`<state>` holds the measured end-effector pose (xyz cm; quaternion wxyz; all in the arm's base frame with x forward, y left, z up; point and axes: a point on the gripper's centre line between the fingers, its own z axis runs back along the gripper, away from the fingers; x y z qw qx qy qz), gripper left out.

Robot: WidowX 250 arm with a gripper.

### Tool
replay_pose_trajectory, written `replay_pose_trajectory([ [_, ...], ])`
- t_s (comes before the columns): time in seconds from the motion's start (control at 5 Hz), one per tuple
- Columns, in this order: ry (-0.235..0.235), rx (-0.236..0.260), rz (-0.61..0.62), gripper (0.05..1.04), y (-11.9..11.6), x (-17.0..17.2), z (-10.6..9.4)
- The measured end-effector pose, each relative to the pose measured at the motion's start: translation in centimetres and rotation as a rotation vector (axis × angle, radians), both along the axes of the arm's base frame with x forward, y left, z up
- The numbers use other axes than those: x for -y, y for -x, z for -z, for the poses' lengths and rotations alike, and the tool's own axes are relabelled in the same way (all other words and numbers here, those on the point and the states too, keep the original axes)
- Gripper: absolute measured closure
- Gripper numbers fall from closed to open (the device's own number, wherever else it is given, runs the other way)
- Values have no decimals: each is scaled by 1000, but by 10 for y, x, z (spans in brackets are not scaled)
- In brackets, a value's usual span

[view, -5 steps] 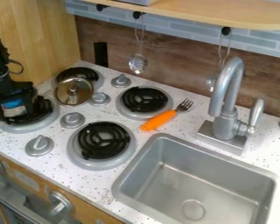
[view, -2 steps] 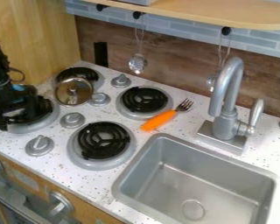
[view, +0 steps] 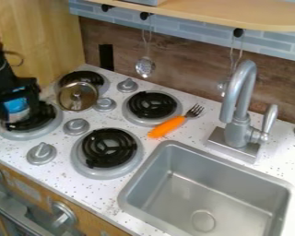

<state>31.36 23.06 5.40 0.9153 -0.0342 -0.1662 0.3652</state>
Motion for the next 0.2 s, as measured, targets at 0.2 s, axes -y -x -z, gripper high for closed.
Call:
replay_pose_trajectory([
  [0.2,-4,5,6,78,0,0,-2],
])
